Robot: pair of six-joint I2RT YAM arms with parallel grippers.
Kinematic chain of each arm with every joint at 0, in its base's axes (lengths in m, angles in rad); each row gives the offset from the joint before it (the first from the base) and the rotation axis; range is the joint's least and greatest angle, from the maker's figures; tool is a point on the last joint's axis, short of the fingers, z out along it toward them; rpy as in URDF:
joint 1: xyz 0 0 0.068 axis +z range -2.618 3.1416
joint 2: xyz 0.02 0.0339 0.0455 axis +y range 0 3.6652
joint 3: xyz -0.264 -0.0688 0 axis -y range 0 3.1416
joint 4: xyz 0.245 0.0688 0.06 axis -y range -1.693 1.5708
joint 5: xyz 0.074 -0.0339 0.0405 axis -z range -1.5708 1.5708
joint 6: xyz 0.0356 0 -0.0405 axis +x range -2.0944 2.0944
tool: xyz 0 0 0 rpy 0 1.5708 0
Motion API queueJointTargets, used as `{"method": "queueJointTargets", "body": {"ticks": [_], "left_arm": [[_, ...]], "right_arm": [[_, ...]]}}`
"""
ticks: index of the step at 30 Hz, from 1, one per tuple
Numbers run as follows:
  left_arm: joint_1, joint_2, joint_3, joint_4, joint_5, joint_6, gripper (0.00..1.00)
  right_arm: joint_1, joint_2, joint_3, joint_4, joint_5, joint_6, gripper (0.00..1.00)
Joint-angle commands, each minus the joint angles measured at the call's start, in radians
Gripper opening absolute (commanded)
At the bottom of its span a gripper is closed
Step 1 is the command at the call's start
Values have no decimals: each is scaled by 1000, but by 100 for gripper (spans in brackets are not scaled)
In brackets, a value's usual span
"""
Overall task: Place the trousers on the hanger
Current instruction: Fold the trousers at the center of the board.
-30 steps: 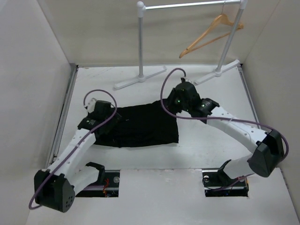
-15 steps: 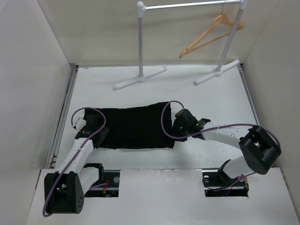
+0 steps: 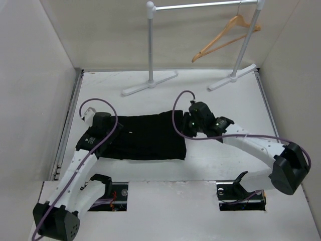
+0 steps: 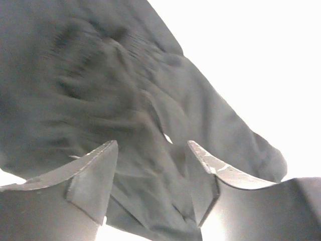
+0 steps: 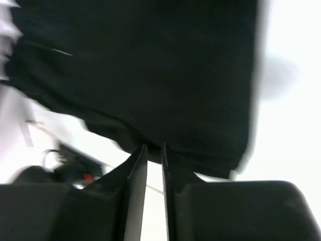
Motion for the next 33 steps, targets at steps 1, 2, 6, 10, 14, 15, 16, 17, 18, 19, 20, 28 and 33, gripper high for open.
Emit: {"method": "queueJointTargets", "body": {"ticks": [1,2,6,10,14,15,16,17,18,19,20,28,33], "left_arm": [[-110,38,44,-27,-49,-36,51],[-153,59,47,-16,-63,-51,50],[-273,122,46,24,-117,-109,49],[-269,167,-2,76,-150,-113,50],[-142,181,-68,61,-158,-97,50],[-105,168,-94,64,-158,-90,50],[-73,156,-121,73,-157,-77,50],[-36,150,-144,79,-148,-65,51],[1,148,-163,83,-140,-48,51],[36,151,-177,87,-128,-27,51],[68,153,-186,93,-117,-8,51],[179,37,-125,59,-10,64,56],[141,-17,-42,28,23,62,58]], "right_arm": [[-17,77,140,43,-52,-48,20],[-14,104,157,65,-55,-51,19],[14,180,122,127,-88,-22,16],[97,194,-7,214,-96,30,15],[144,197,-131,279,-82,83,14],[147,197,-155,294,-78,94,14],[151,198,-177,308,-72,102,14],[151,201,-194,320,-67,108,14],[151,203,-205,326,-65,113,15],[151,203,-211,326,-64,114,15],[151,197,-211,322,-64,113,17],[149,-38,-101,92,-73,24,65],[25,-141,80,-42,-82,-91,69]]}}
